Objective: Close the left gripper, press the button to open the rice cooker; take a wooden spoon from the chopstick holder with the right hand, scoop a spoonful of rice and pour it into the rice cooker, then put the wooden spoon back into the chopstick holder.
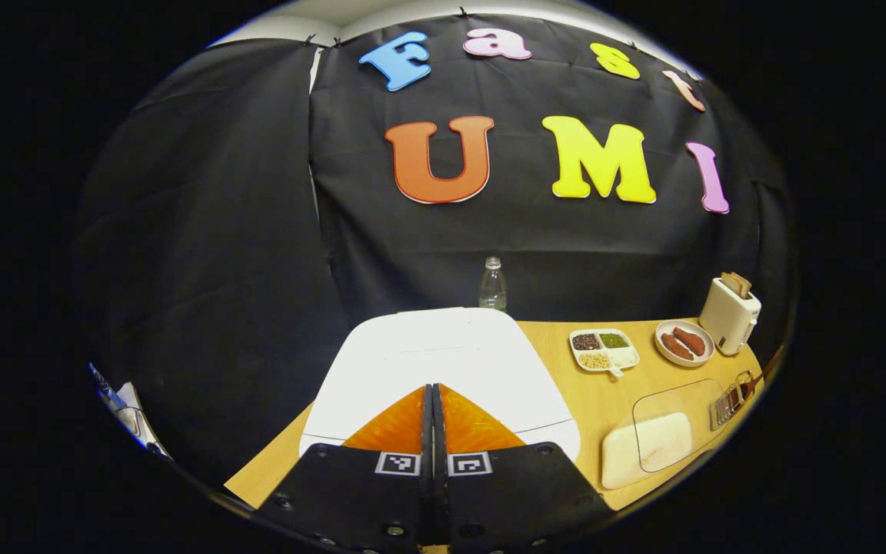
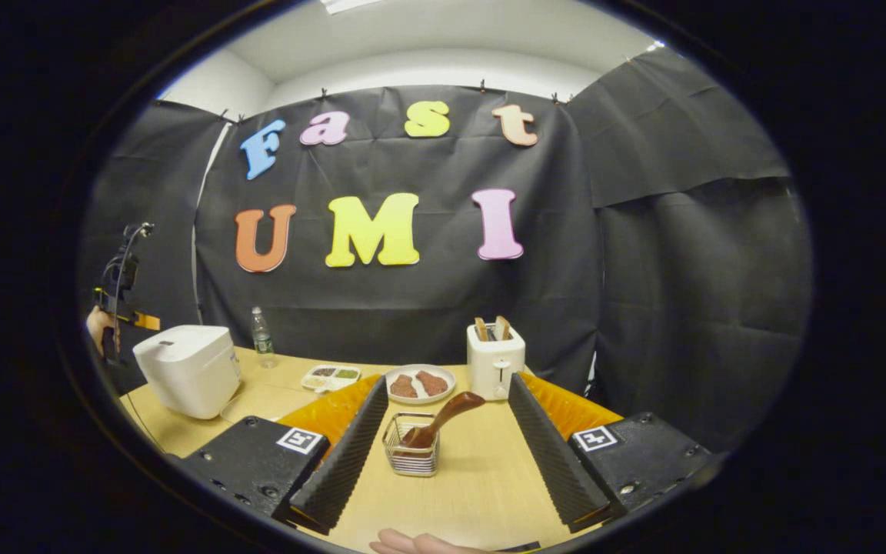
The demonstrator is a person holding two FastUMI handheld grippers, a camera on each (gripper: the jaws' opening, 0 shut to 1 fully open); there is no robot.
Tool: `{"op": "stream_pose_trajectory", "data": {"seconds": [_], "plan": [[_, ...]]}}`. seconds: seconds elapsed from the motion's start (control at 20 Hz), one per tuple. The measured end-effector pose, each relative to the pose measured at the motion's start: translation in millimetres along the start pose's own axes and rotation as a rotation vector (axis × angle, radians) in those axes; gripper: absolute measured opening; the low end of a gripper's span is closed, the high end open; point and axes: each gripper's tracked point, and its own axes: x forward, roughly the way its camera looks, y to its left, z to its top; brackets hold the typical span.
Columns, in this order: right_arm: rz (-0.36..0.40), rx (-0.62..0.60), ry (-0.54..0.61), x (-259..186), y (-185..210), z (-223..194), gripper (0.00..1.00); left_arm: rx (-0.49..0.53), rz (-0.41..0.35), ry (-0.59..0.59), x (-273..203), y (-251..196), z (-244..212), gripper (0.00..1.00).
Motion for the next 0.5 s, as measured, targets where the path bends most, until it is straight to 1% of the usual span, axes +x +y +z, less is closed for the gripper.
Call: {"op": "stream_pose_trajectory", "data": {"seconds": [0.1, 0.2, 0.3, 0.4, 0.5], "plan": [[0.01, 0.007, -0.005, 5.6, 0.8, -2.4, 1.0, -0.009, 0.013, 0.02, 11.0, 5.2, -5.0, 0.0], [0.027, 0.02, 0.019, 11.1, 3.3, -11.6, 1.0, -0.036, 0.017, 0.033, 15.6, 7.9, -9.7, 0.0], [0.044, 0.03, 0.031, 12.3, 5.9, -18.0, 1.0, -0.061, 0.001, 0.05, 17.2, 6.3, -15.7, 0.0], [0.051, 0.023, 0.012, 14.4, 8.0, -16.6, 0.99, -0.05, 0.009, 0.052, 18.4, 5.6, -18.5, 0.0], [0.049, 0.013, 0.01, 16.4, 9.5, -20.0, 0.99, -0.032, 0.021, 0.068, 17.4, 3.6, -21.7, 0.0]]}}
